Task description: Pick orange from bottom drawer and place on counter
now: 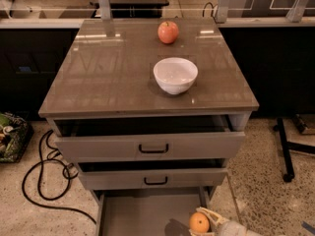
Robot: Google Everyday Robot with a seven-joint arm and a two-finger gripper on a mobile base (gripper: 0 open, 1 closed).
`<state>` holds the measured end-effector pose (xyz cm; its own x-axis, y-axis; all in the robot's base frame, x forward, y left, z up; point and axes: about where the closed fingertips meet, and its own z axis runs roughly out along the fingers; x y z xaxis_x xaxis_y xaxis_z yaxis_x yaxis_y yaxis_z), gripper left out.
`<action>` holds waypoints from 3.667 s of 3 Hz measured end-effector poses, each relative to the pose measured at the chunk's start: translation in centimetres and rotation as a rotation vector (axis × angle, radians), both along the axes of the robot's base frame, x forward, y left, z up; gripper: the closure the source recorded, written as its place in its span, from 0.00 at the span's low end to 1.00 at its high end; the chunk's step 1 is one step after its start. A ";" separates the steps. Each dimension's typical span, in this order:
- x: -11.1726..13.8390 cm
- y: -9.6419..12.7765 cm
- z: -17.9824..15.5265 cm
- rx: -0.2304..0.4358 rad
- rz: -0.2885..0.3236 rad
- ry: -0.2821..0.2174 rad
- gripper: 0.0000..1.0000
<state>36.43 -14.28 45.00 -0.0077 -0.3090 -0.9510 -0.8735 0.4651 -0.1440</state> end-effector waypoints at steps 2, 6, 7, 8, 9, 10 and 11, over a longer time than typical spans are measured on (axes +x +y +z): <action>2.8 -1.4 4.0 0.029 -0.095 0.047 1.00; 5.7 -9.7 17.2 0.064 -0.213 0.063 1.00; 5.4 -10.5 24.4 0.005 -0.255 0.025 1.00; 5.4 -10.5 24.4 0.005 -0.255 0.025 1.00; 6.1 -10.2 25.1 0.023 -0.251 0.041 1.00; 7.0 -10.3 28.5 0.040 -0.270 0.042 1.00; 7.6 -10.8 32.6 0.035 -0.298 0.033 1.00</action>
Offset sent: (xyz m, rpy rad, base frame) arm 0.0471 -0.0263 0.0676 0.0570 0.0843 -0.1533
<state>44.00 -25.12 77.59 -0.1241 -0.2554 -0.9588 -0.7017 0.7058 -0.0972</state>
